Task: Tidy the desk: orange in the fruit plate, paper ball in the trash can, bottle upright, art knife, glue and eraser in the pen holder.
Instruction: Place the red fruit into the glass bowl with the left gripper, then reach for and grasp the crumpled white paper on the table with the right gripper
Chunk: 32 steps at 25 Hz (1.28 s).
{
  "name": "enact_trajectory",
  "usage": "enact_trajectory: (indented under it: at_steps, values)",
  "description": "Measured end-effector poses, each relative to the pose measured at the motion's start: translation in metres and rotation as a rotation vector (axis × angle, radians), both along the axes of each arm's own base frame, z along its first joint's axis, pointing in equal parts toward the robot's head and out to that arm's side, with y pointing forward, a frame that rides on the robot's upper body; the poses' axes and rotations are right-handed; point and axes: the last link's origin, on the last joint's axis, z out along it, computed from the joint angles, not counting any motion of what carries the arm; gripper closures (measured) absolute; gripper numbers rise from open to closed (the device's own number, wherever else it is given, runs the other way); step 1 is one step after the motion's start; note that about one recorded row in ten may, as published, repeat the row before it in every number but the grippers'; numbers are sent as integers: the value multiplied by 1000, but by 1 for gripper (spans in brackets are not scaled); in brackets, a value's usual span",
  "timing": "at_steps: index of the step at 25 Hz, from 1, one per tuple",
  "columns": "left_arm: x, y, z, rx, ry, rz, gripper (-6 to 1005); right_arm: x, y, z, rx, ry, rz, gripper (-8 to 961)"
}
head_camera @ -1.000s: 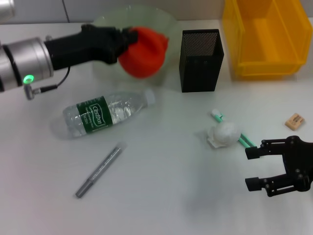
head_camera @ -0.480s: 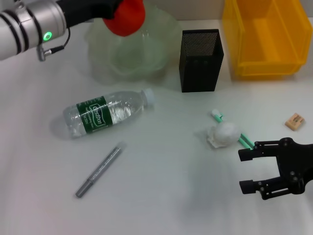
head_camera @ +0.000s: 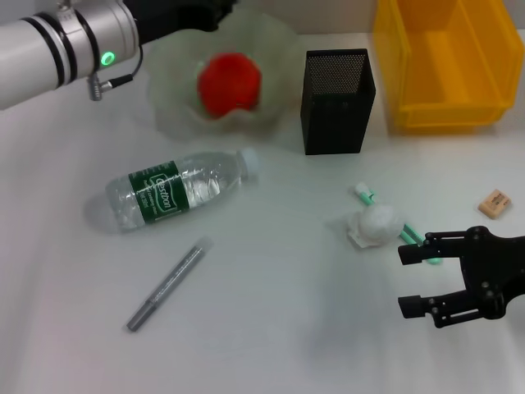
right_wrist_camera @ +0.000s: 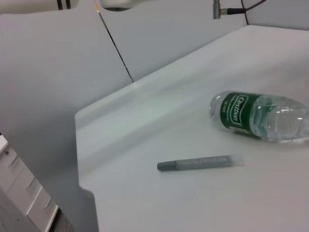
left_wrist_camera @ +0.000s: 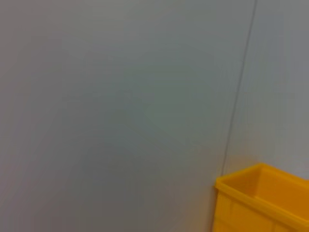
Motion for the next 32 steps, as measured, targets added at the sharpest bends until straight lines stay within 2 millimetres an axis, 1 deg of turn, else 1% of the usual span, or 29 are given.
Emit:
enact_trajectory:
  at_steps: [2, 7, 9, 10, 11, 12, 13, 14, 15, 16, 17, 18, 19, 20, 21, 22, 23, 24, 25, 26, 29, 30, 31, 32]
  values:
    - [0, 0, -1, 0, 6, -1, 827, 0, 1, 0, 3, -1, -1, 120]
    - [-1, -1, 0, -4, 0, 0, 639, -1, 2, 1, 9, 2, -1, 120]
    - [-2, -6, 1, -25, -14, -24, 563, -2, 3, 1, 12, 1, 4, 119]
    - [-4, -16, 2, -68, -39, -58, 523, -5, 7, 4, 18, 0, 2, 119]
    - [-4, -16, 2, -68, -39, -58, 483, -5, 7, 4, 18, 0, 2, 119]
    - [-7, -29, 4, -117, -68, -98, 444, -9, 11, 8, 25, -13, -3, 119]
    - [-7, -29, 4, -117, -68, -98, 404, -9, 11, 8, 25, -13, -3, 119]
    - [-9, -36, 5, -137, -78, -118, 365, -11, 14, 12, 31, -25, -9, 119]
    - [-19, -53, 8, -171, -99, -151, 338, -17, 19, 20, 43, -47, -16, 119]
    - [-19, -53, 8, -171, -99, -151, 310, -17, 19, 20, 43, -47, -16, 119]
    - [-31, -70, 11, -197, -130, -175, 283, -24, 23, 27, 50, -60, -23, 119]
    - [-31, -70, 11, -197, -130, -175, 256, -29, 25, 31, 51, -68, -23, 119]
    - [-37, -81, 14, -215, -157, -186, 229, -29, 25, 31, 51, -68, -23, 119]
    - [-47, -99, 18, -250, -196, -202, 202, -39, 29, 37, 42, -97, -31, 119]
    - [-47, -99, 18, -250, -196, -202, 174, -39, 29, 37, 42, -97, -31, 119]
    - [-51, -108, 21, -269, -210, -214, 147, -51, 33, 43, 41, -145, -38, 119]
    - [-58, -123, 25, -297, -226, -228, 145, -56, 35, 46, 42, -176, -38, 119]
    - [-67, -134, 28, -322, -225, -232, 144, -67, 41, 47, 34, -244, -48, 119]
    - [-67, -134, 28, -322, -225, -232, 142, -67, 41, 47, 34, -244, -48, 119]
    - [-76, -147, 30, -376, -203, -237, 140, -78, 46, 45, 23, -317, -57, 120]
    - [-78, -151, 30, -398, -196, -238, 140, -84, 49, 44, 16, -358, -60, 120]
    - [-86, -162, 29, -452, -184, -235, 139, -95, 54, 38, -5, -437, -60, 120]
    - [-86, -162, 29, -452, -184, -235, 139, -101, 56, 35, -16, -476, -56, 120]
    - [-89, -167, 30, -469, -187, -236, 139, -106, 58, 30, -30, -514, -52, 120]
